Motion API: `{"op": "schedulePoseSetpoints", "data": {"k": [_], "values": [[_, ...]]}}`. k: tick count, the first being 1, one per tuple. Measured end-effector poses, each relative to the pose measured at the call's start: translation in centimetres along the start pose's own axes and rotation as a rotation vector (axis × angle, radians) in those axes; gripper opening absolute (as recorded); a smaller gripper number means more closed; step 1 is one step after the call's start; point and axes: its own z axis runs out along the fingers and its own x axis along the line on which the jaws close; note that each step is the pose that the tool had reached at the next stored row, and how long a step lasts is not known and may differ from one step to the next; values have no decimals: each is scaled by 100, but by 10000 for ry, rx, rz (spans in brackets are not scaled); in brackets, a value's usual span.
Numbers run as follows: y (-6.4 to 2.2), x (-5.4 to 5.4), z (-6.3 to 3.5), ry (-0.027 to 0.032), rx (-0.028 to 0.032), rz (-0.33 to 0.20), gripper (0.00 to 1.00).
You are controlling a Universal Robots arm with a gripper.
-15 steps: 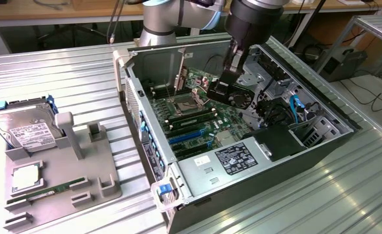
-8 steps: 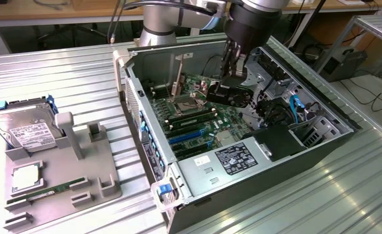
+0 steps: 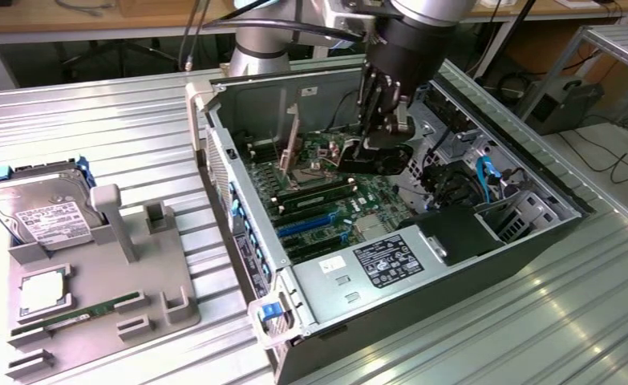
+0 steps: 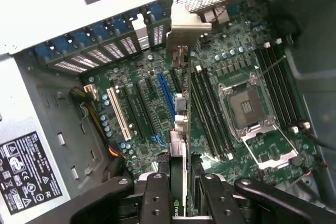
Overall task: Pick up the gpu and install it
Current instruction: 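Insert the gpu into the slot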
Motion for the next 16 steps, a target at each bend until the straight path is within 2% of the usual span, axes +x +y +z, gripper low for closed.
{"op": "schedulePoseSetpoints", "data": {"k": [3,8,11,16], "values": [[-2,1,35,36,-21,-688,26],[-4,3,100,70,-49,-1527,26],[10,10,142,61,-61,-1740,26],[88,38,230,51,-57,-1931,26]]}}
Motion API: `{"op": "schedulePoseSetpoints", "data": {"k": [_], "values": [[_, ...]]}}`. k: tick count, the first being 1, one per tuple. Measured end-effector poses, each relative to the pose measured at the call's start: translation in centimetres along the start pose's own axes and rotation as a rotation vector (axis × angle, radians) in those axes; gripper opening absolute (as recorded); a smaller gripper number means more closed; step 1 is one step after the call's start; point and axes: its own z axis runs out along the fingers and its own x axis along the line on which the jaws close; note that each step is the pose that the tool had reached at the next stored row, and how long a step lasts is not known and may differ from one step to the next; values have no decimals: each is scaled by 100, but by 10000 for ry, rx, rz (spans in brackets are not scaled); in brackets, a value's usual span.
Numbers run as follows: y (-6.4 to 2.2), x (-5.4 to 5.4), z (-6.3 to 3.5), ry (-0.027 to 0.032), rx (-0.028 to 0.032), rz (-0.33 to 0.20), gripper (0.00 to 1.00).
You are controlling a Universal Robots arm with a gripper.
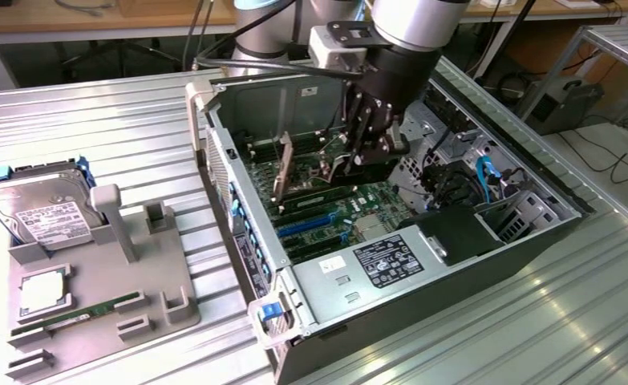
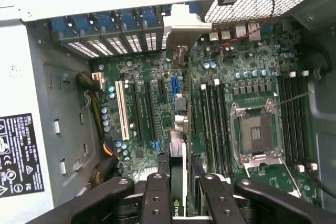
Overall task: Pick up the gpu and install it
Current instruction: 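Insert the gpu into the slot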
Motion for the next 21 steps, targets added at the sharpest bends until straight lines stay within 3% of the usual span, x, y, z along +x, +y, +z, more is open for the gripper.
{"op": "schedulePoseSetpoints", "data": {"k": [5,6,9,21], "values": [[89,14,93,-1,55,-138,26],[149,24,160,1,78,-220,26],[190,32,221,2,83,-309,26],[224,-29,479,39,79,-1147,26]]}}
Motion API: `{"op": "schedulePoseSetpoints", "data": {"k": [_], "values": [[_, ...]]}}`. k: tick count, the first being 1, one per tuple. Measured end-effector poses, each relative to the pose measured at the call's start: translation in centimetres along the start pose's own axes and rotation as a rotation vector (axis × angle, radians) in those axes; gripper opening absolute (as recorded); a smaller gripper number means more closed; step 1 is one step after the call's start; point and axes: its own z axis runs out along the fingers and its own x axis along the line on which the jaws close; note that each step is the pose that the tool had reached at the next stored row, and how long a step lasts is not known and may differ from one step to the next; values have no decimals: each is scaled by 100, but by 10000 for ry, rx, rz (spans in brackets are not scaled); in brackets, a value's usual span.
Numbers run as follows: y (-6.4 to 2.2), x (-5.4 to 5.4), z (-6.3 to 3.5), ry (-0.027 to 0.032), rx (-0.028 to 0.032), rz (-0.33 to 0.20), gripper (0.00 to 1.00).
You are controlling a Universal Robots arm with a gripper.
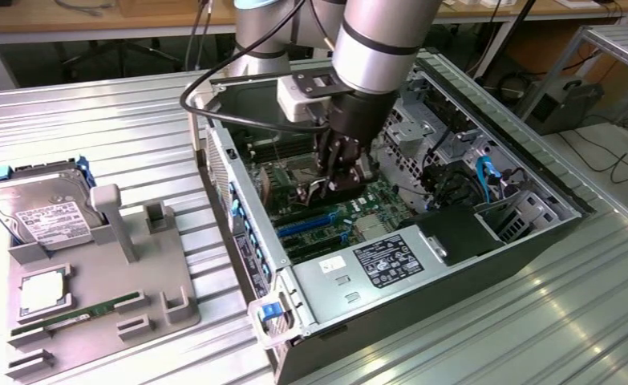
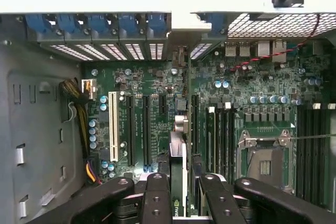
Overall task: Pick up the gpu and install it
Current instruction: 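Insert the gpu into the slot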
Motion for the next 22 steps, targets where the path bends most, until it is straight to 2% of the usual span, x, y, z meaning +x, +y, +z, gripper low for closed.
{"op": "schedulePoseSetpoints", "data": {"k": [14,22], "values": [[4,-17,270,2,-2,-35,26],[40,-16,390,0,0,-16,26]]}}
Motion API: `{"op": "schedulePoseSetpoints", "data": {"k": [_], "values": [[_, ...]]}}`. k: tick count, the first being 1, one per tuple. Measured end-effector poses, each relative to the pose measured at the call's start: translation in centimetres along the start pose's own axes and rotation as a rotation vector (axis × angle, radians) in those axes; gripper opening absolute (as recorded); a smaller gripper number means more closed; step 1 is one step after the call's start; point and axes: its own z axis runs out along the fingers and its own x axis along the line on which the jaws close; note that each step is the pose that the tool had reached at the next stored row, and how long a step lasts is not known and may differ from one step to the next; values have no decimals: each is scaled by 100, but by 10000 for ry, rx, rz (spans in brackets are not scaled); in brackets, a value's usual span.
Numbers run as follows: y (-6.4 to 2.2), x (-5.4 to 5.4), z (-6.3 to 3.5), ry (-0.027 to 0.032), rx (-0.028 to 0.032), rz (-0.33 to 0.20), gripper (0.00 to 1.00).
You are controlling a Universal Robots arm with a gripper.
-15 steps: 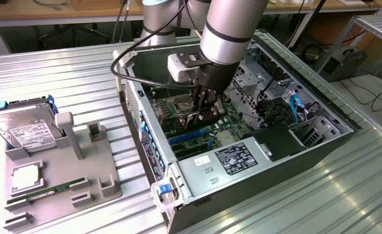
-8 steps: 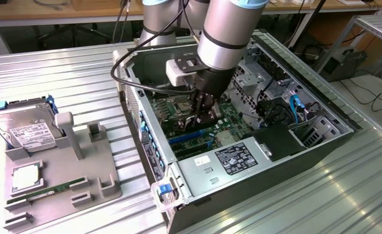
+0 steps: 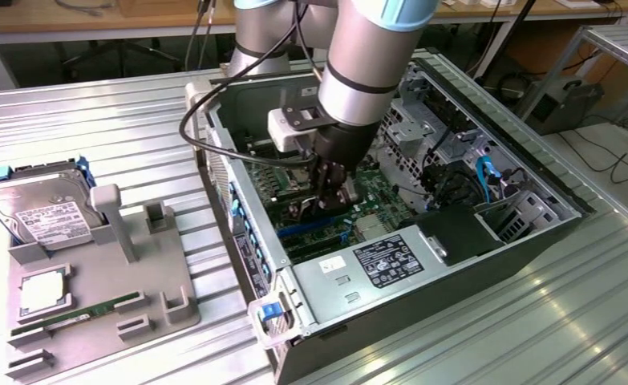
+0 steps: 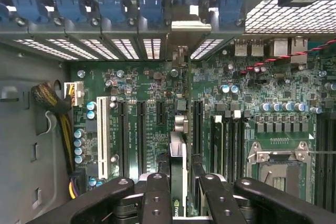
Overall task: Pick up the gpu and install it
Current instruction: 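Insert the gpu into the slot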
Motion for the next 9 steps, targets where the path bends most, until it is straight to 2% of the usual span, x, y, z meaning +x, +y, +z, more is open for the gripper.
{"op": "schedulePoseSetpoints", "data": {"k": [4,9], "values": [[-1,2,57,0,-8,2,26],[-2,3,87,3,-69,5,26]]}}
